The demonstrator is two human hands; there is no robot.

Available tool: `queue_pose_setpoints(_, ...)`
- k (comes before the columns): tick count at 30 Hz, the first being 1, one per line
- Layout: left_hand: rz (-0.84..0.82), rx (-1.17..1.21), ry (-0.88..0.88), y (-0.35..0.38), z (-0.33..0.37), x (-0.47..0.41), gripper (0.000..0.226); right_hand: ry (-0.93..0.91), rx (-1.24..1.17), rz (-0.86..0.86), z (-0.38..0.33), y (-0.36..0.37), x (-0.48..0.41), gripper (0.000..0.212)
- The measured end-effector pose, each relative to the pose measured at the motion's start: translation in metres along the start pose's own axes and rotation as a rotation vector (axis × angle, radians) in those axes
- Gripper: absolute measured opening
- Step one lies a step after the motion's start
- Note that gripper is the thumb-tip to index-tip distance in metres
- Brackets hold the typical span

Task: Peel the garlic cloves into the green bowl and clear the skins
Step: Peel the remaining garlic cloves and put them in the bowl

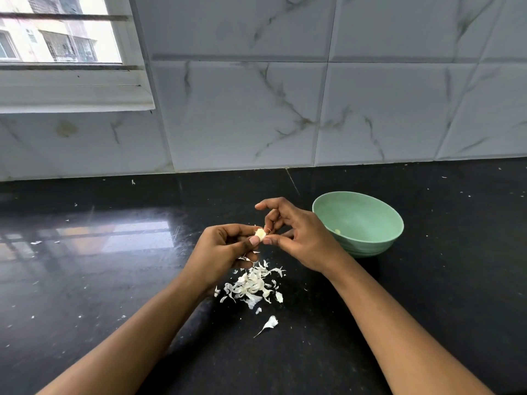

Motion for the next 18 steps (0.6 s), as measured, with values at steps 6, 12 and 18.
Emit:
queue_pose_setpoints(6, -0.035, 0.054, -0.038, 0.0046, -0.002, 0.0008, 0.014, -0.028, 0.012, -0.007, -0.0016, 0.0004, 0.0004, 0.046)
queue_pose_setpoints(12, -0.039, 0.072, -0.058, 0.0045, -0.0022, 0.0008, 0.014, -0.081, 0.079, -0.024, -0.0058, 0.0048, 0.0, 0.041)
queue_pose_setpoints(18, -0.043, 0.045, -0.074, 0.0028, -0.0037, -0.0001, 0.014, -0.091, 0.121, -0.065, -0.0066, 0.0092, 0.0005, 0.036)
Point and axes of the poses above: each hand's wrist, its own x-axis away from the middle knuckle, its own y-axis out of the palm, z = x × y, the point moved 9 cm from there along -x, towards the middle knuckle, and after that the axes turned 12 degrees about x, right-handed, at the moved point
